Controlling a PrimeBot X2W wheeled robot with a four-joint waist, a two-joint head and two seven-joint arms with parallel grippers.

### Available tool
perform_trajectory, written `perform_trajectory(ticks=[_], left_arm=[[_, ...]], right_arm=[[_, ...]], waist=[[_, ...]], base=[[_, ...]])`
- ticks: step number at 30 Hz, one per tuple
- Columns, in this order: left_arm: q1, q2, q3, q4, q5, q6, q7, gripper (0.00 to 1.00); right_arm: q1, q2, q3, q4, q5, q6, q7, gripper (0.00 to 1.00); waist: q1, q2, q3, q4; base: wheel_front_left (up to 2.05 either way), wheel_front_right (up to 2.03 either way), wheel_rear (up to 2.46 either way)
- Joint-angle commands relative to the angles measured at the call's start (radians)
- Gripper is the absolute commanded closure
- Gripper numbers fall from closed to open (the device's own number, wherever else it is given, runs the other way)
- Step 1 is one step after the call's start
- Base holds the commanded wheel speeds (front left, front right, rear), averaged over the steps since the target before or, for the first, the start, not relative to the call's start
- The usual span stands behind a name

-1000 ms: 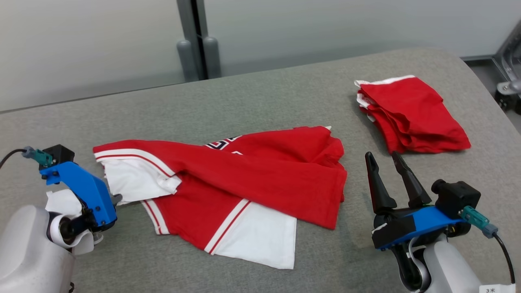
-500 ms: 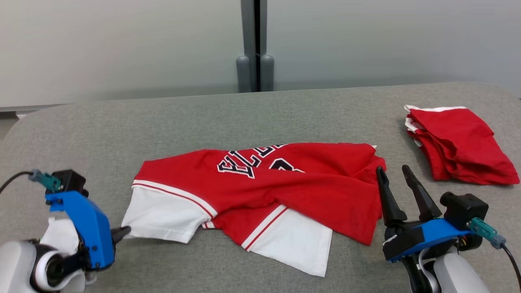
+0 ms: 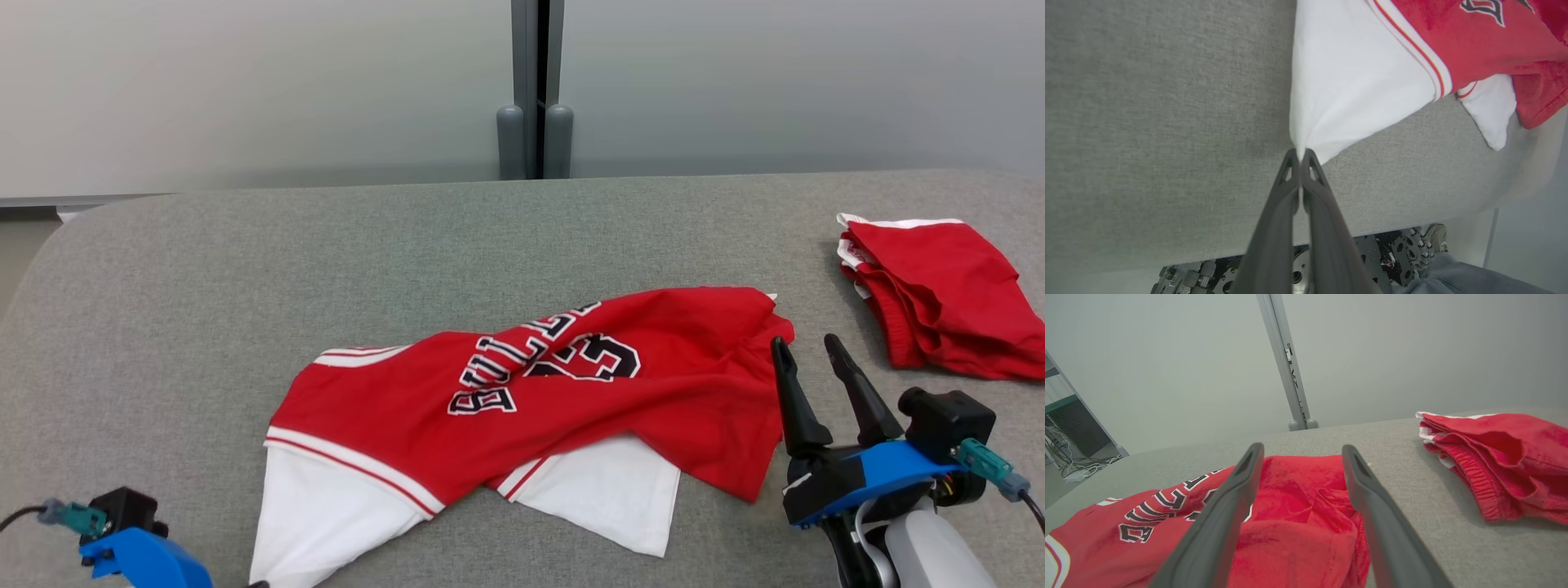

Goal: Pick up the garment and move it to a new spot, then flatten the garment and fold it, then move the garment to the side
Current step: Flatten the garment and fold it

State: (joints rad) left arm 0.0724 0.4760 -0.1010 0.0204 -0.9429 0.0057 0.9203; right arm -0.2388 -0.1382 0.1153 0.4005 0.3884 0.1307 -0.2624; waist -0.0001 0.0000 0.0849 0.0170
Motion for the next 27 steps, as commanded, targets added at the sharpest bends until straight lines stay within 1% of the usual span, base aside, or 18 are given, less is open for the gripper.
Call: perform_trajectory(ticks=[1,3,4,6,7,8,10,13,16,20,23,27], left_arm=[[0.015,-0.009,0.009,0.021,0.012,0.008,-0.032,1.0],[0.019,-0.031,0.009,0.06,0.031,0.005,-0.086,1.0],[0.013,-0.046,0.007,0.085,0.041,0.0,-0.116,0.88],[-0.014,-0.062,0.005,0.124,0.07,-0.02,-0.193,0.88],[-0.03,-0.072,0.011,0.144,0.088,-0.025,-0.243,0.23],[-0.038,-0.084,0.012,0.167,0.099,-0.033,-0.282,0.0],[-0.052,-0.105,0.009,0.211,0.116,-0.046,-0.342,0.0],[-0.083,-0.096,-0.002,0.232,0.155,-0.073,-0.416,0.0],[-0.086,-0.093,0.005,0.223,0.197,-0.073,-0.498,0.0],[-0.08,-0.091,0.002,0.167,0.263,-0.048,-0.588,0.0],[-0.081,-0.104,-0.014,0.1,0.327,-0.032,-0.677,0.0],[-0.092,-0.139,-0.041,0.051,0.427,-0.004,-0.84,0.0]], right_arm=[[0.013,-0.005,0.001,0.006,0.0,0.0,-0.003,0.0],[0.012,-0.007,0.005,0.008,0.001,0.0,-0.003,0.0],[0.011,-0.008,0.008,0.009,0.001,0.0,-0.003,0.0],[0.006,-0.01,0.012,0.013,0.002,0.0,-0.003,0.0],[0.003,-0.011,0.013,0.013,0.003,0.0,-0.003,0.0],[0.0,-0.012,0.014,0.014,0.003,0.0,-0.003,0.0],[0.0,-0.012,0.017,0.015,0.002,0.0,-0.003,0.0],[0.004,-0.012,0.022,0.018,0.001,0.0,-0.003,0.0],[0.009,-0.016,0.022,0.02,0.005,0.0,-0.003,0.0],[0.018,-0.02,0.018,0.019,0.008,0.0,-0.003,0.0],[0.022,-0.024,0.015,0.015,0.006,0.0,-0.003,0.0],[0.03,-0.028,0.012,0.008,0.003,0.0,-0.003,0.0]], waist=[[0.0001,0.0,0.0,-0.002],[0.0001,0.0,0.0,-0.002],[0.0001,0.0,0.0,-0.002],[0.0001,0.0,-0.001,-0.003],[0.0001,0.0,-0.001,-0.004],[0.0001,0.0,-0.002,-0.004],[0.0001,0.0,-0.005,-0.004],[0.0001,0.0,-0.009,-0.006],[0.0001,0.0,-0.015,-0.007],[0.0001,0.0,-0.023,-0.005],[0.0001,0.0,-0.03,-0.004],[0.0001,0.0,-0.042,-0.004]], base=[[0.0,0.0,0.0],[0.0,0.0,0.0],[0.0,0.0,0.0],[0.0,0.0,0.0],[0.0,0.0,0.0],[0.0,0.0,0.0],[0.0,0.0,0.0],[0.0,0.0,0.0],[0.0,0.0,0.0],[0.0,0.0,0.0],[0.0,0.0,0.0],[0.0,0.0,0.0]])
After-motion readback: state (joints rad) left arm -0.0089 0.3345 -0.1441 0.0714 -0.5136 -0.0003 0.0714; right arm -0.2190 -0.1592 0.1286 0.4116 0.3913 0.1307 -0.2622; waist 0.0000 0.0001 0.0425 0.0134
